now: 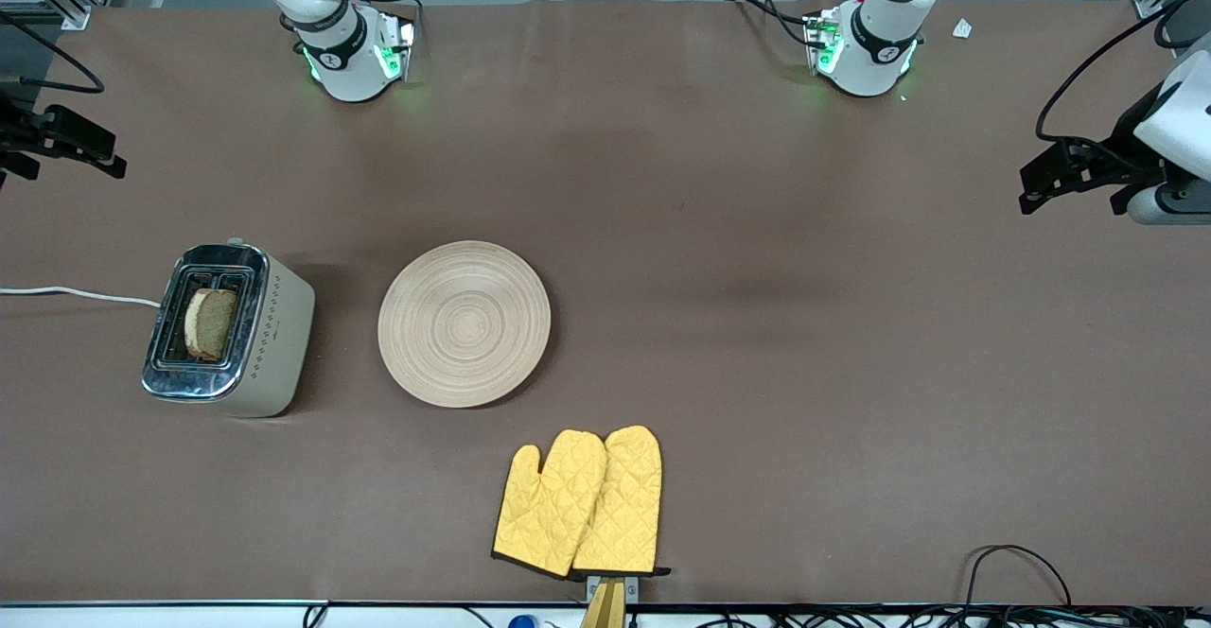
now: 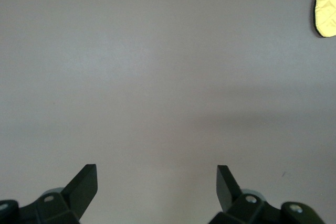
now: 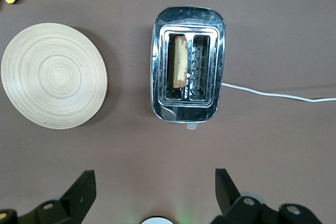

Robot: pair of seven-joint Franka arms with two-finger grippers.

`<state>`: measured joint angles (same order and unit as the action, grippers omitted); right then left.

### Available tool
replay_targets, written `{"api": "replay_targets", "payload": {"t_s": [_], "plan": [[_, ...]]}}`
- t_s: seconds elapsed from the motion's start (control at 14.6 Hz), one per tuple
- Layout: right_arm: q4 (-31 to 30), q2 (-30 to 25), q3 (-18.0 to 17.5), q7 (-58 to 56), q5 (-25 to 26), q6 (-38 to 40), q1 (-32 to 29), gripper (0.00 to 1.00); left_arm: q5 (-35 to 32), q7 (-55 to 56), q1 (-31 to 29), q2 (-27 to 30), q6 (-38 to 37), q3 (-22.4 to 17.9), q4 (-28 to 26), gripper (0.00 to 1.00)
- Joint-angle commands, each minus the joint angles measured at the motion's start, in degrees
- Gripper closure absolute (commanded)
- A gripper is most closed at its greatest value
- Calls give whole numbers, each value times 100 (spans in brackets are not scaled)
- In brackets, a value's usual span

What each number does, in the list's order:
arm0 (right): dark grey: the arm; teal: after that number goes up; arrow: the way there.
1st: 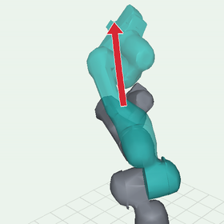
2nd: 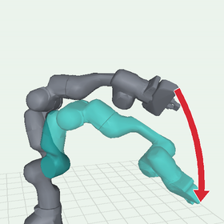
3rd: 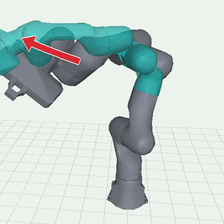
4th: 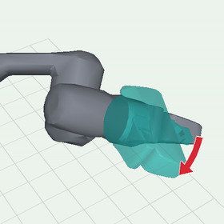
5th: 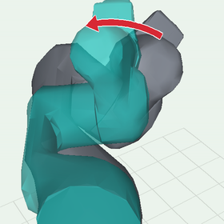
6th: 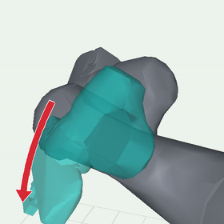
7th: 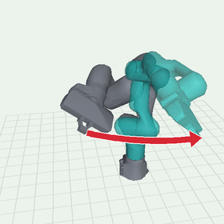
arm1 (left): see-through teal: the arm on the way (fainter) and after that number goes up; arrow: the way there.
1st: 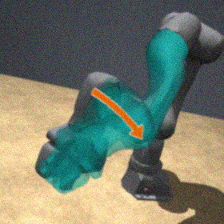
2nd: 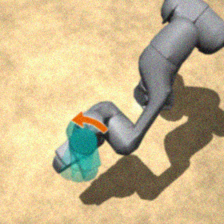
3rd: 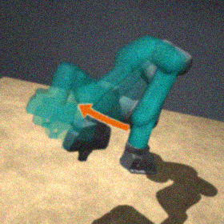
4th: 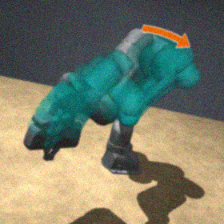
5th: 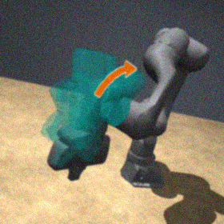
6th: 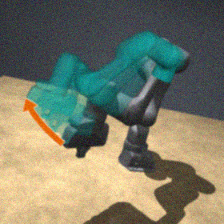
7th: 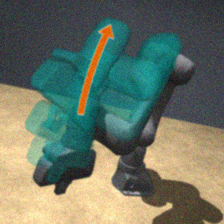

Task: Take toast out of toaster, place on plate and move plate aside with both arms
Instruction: 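Move the right gripper over the toaster slot holding the toast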

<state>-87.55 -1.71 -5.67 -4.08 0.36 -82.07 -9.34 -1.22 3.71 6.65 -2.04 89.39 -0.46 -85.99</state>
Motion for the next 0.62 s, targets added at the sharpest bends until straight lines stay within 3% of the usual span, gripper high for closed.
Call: {"api": "replay_targets", "payload": {"t_s": [0.0, 0.34, 0.55], "plan": [[-34, -84, -48, -84, -80, 24, -85, 0, -19, 8, -6, -42, -36, 28, 135, 0], [-52, -40, -48, -84, -123, -20, -103, 0, 131, 16, -76, -51, -62, -25, 126, 0], [-96, 389, -48, -84, -159, -169, -112, 0, -9, 95, -41, -51, -54, -25, 126, 0]]}}
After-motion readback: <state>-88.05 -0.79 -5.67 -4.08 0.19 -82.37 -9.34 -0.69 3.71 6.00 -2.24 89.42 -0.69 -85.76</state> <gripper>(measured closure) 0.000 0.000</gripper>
